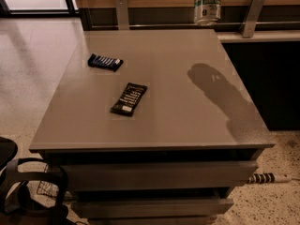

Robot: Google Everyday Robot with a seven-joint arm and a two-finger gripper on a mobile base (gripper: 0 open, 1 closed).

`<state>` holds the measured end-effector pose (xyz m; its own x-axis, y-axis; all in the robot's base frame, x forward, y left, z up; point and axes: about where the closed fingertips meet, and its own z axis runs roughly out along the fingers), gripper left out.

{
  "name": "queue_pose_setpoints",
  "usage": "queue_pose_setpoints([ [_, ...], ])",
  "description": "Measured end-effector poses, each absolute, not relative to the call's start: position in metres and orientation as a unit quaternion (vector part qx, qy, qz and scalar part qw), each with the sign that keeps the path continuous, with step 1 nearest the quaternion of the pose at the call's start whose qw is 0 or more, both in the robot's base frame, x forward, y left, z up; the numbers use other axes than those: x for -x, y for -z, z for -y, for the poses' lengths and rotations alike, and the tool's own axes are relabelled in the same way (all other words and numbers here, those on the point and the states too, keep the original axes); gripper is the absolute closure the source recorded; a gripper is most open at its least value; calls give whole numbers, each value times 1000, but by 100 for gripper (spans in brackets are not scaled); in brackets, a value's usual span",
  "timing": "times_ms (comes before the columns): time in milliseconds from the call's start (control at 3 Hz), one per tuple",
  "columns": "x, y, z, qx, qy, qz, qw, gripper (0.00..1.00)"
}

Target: Place 7up can upright

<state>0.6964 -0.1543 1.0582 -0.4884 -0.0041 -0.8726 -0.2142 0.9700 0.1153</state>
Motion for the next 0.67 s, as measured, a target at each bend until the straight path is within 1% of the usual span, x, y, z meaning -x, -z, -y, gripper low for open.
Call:
queue_pose_setpoints([
  [333,-697,-1060,152,76,-118,-852,505,100],
  [667,-709,-1048,157,96,-177,-842,501,100],
])
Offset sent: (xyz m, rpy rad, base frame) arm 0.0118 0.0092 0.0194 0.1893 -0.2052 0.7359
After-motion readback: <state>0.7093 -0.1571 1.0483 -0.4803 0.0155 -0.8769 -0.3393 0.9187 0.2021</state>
